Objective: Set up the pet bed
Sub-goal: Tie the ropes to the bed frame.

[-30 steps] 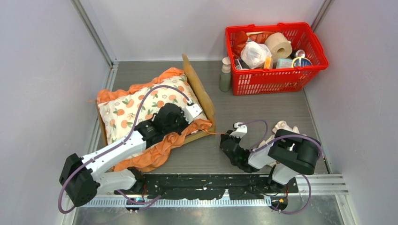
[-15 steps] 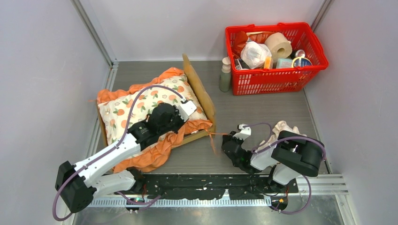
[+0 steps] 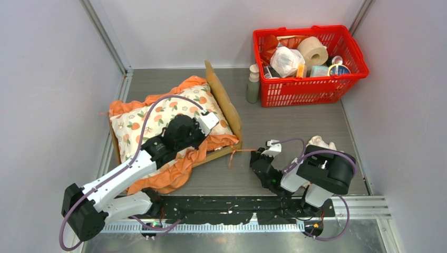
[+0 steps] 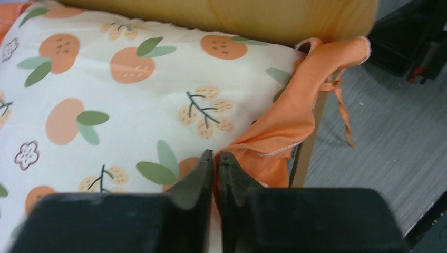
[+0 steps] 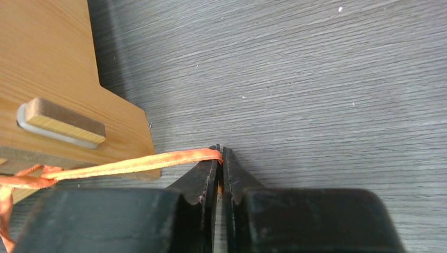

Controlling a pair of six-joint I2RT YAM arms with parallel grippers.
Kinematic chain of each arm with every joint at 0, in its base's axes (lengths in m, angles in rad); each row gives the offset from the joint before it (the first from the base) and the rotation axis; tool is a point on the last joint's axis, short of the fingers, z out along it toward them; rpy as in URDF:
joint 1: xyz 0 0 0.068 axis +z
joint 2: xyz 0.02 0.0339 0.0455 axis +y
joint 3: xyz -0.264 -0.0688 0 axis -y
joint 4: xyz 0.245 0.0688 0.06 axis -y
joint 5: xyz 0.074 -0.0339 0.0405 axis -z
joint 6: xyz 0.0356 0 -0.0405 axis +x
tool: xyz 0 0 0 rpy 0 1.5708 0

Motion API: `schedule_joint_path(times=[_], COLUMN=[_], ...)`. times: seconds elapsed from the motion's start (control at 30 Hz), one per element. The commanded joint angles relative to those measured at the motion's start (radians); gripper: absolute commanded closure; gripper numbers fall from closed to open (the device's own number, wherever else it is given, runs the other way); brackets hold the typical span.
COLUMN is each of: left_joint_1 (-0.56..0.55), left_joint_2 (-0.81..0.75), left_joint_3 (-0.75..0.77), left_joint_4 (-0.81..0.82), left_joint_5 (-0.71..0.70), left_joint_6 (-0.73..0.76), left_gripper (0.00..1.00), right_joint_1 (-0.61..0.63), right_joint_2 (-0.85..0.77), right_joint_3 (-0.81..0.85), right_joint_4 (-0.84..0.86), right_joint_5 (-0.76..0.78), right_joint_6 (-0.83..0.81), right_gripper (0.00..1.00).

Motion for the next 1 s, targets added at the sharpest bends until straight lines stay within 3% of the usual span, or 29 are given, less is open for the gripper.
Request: schedule_joint_path(times=[0.0, 0.13, 0.17, 0.27, 0.33, 0.43, 0.57, 0.7, 0.8, 0.97], left_joint_1=[0.006, 0.006, 0.005, 0.005, 0.006, 0.006, 0.006, 0.002, -0.035, -0.186], left_joint_2=[-0.019, -0.041, -0.051, -0.087, -0.104, -0.104, -0.055, -0.002, 0.033, 0.134], left_joint_3=[0.005, -0.001, 0.000, 0.003, 0.025, 0.079, 0.124, 0.037, -0.064, -0.113], left_joint_4=[0.004, -0.011, -0.011, -0.002, -0.011, -0.041, -0.056, 0.074, 0.204, 0.322], left_joint_5=[0.189, 0.226, 0.227, 0.233, 0.214, 0.160, 0.181, 0.137, 0.169, 0.142], left_joint_6=[-0.007, -0.031, -0.036, -0.048, -0.065, -0.118, -0.177, -0.254, -0.299, -0.324], left_gripper=[0.74, 0.52, 0.46, 0.40, 0.39, 0.40, 0.46, 0.55, 0.64, 0.62], right_joint_1=[-0.004, -0.003, -0.002, 0.009, 0.018, 0.031, 0.042, 0.040, 0.033, -0.009], right_joint_2=[0.024, 0.001, -0.008, -0.105, -0.223, -0.426, -0.787, -1.047, -1.141, -1.109], right_joint_3=[-0.059, -0.099, -0.106, -0.133, -0.128, -0.044, 0.048, 0.111, 0.167, 0.331], right_joint_4=[0.113, 0.211, 0.225, 0.225, 0.096, -0.338, -0.755, -1.036, -1.145, -1.377], right_joint_5=[-0.051, -0.111, -0.123, -0.171, -0.182, -0.165, -0.081, 0.044, 0.075, 0.214], right_joint_6=[-0.090, -0.131, -0.141, -0.183, -0.173, -0.135, -0.071, 0.016, -0.031, -0.079], right_gripper=[0.79, 0.69, 0.61, 0.49, 0.43, 0.38, 0.39, 0.42, 0.41, 0.29])
